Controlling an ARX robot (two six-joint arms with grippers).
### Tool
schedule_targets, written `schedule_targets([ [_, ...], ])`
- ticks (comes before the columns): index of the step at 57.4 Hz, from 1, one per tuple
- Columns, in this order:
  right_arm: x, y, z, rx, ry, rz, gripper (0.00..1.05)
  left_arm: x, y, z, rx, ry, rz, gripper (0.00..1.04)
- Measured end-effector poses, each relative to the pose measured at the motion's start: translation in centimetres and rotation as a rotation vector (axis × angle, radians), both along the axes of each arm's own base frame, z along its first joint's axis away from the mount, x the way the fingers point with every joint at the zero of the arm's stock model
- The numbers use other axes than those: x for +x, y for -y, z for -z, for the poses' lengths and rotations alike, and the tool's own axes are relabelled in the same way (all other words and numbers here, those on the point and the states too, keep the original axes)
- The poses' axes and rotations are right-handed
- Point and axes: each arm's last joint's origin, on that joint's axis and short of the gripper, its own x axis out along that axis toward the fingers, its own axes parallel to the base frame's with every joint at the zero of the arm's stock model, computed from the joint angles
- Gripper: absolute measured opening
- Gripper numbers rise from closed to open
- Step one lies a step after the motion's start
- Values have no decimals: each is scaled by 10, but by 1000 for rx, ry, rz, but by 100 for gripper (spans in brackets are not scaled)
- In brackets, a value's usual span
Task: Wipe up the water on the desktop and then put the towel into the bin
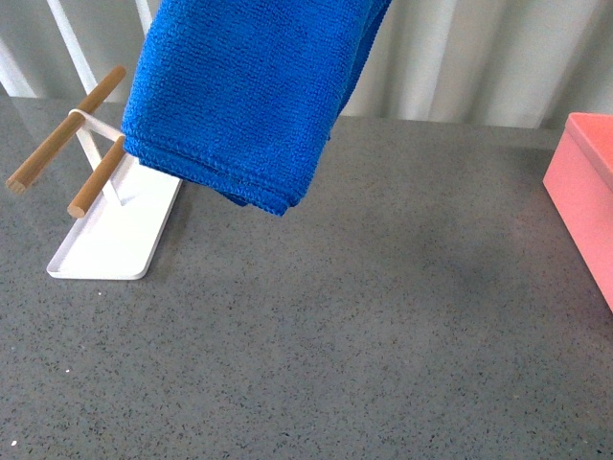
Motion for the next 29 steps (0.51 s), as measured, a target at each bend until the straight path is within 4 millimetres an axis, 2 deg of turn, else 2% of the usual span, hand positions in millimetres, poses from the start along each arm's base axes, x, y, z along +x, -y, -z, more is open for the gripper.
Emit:
schedule_targets([
  [11,36,-28,-6,66,56,-257,98,0,0,0,0,0,0,4],
  [18,62,-44,-8,78,66,-292,98,0,0,0,0,0,0,4],
  [29,99,-66,4,126,24,-344,98,0,0,0,0,0,0,4],
])
